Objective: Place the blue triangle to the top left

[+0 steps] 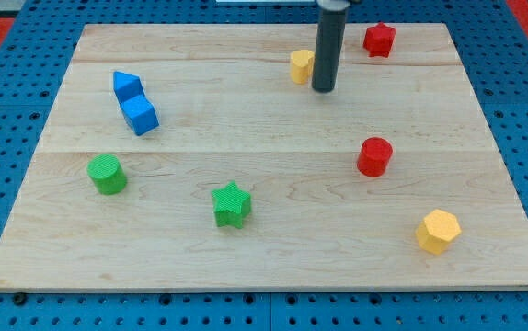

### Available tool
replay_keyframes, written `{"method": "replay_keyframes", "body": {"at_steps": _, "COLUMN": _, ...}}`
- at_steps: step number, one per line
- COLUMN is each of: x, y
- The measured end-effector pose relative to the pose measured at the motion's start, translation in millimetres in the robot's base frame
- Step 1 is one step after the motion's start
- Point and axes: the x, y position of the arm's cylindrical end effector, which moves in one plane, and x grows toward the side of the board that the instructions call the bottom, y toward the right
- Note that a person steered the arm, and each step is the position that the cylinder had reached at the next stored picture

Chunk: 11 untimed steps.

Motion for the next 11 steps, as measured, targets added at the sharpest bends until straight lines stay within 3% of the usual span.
{"method": "replay_keyframes", "body": {"at_steps": 1, "x": 25.1, "y": -73.2}}
{"method": "replay_keyframes", "body": {"at_steps": 3, "x": 22.3, "y": -156.4}}
{"method": "replay_keyframes", "body": {"at_steps": 5, "x": 44.9, "y": -157.9}}
{"method": "replay_keyframes", "body": {"at_steps": 6, "x": 63.6, "y": -190.1}}
{"method": "replay_keyframes", "body": {"at_steps": 7, "x": 53.7, "y": -232.7}}
{"method": "replay_keyframes", "body": {"at_steps": 9, "x": 11.4, "y": -191.9}}
{"method": "replay_keyframes", "body": {"at_steps": 10, "x": 23.6, "y": -233.7}}
{"method": "replay_keyframes", "body": {"at_steps": 11, "x": 51.2, "y": -237.5}}
